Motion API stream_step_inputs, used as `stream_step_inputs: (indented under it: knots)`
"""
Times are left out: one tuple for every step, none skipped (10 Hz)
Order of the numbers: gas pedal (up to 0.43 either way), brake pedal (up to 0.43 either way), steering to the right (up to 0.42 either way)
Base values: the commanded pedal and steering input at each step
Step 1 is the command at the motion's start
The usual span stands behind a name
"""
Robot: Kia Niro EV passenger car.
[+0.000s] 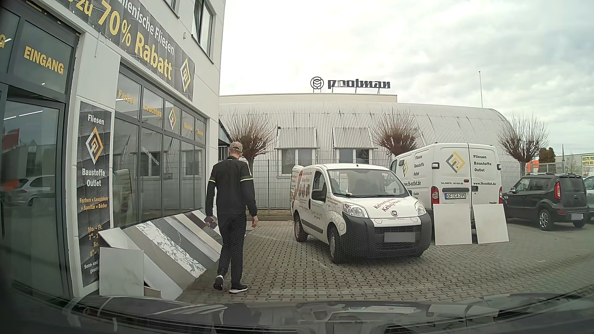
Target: Follow the waypoints while adhering to traffic rules and regulations
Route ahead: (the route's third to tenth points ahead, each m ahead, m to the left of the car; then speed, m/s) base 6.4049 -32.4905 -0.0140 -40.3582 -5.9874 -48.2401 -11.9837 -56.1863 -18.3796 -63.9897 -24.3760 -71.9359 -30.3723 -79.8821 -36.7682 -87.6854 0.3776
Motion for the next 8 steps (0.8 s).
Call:
stream_step_inputs:
  knots:
    - [0.0, 0.024, 0.014]
    - [0.0, 0.024, 0.014]
    - [0.0, 0.024, 0.014]
    - [0.0, 0.024, 0.014]
    - [0.0, 0.024, 0.014]
    - [0.0, 0.024, 0.015]
    - [0.0, 0.024, 0.021]
    - [0.0, 0.03, 0.028]
